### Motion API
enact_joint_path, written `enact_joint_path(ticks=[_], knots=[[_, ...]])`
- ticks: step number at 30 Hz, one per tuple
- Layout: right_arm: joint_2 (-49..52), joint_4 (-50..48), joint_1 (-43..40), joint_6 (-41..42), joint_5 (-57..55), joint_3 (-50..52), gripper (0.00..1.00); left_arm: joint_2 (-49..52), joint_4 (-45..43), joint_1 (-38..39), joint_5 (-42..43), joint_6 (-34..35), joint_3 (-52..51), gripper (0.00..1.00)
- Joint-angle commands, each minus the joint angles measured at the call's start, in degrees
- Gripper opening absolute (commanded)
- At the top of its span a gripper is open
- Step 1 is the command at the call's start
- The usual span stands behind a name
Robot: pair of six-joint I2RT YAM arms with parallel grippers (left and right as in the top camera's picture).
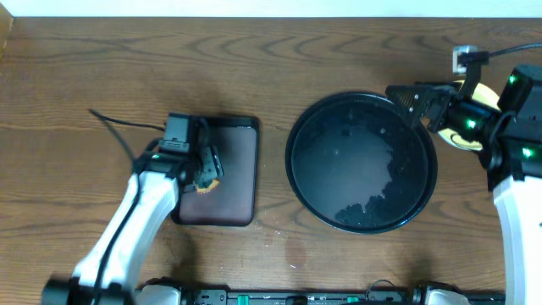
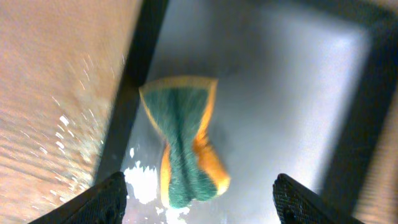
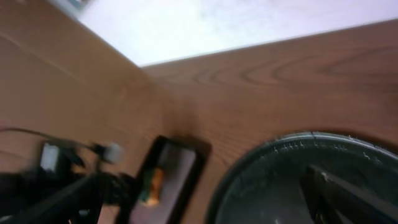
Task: Clean dirty plates on tray and stack at the side
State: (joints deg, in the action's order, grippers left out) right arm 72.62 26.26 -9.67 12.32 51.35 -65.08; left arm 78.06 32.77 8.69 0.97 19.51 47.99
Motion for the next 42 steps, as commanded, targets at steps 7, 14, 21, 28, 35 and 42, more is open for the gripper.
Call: enact_joint_path(ticks=[7, 14, 21, 28, 35, 42], knots=[[-12.7, 16.9, 2.6, -11.8, -5.3, -0.1, 0.99, -29.1, 4.7, -0.1, -0.1, -1.3, 5.5, 0.83], [-22.7, 33.7, 2.6, -16.2, -9.9, 1.2, 0.99, -39.0, 12.0, -0.1, -0.1, -1.3, 5.4, 0.84], [-35.2, 39.3, 2.6, -15.0, -21.8, 2.4, 0.99, -40.3, 15.2, -0.1, -0.1, -1.3, 5.4, 0.84], [-38.9, 41.1, 2.6, -14.7, -22.5, 2.4, 0.99, -40.3, 15.2, -0.1, -0.1, -1.3, 5.4, 0.84], [-38.9, 42.6, 2.6, -14.7, -22.6, 2.4, 0.99, -40.3, 15.2, -0.1, -0.1, -1.3, 5.4, 0.84], [-39.3, 42.9, 4.3, -14.8, -26.2, 2.4, 0.99, -40.3, 15.2, -0.1, -0.1, -1.3, 5.4, 0.84]])
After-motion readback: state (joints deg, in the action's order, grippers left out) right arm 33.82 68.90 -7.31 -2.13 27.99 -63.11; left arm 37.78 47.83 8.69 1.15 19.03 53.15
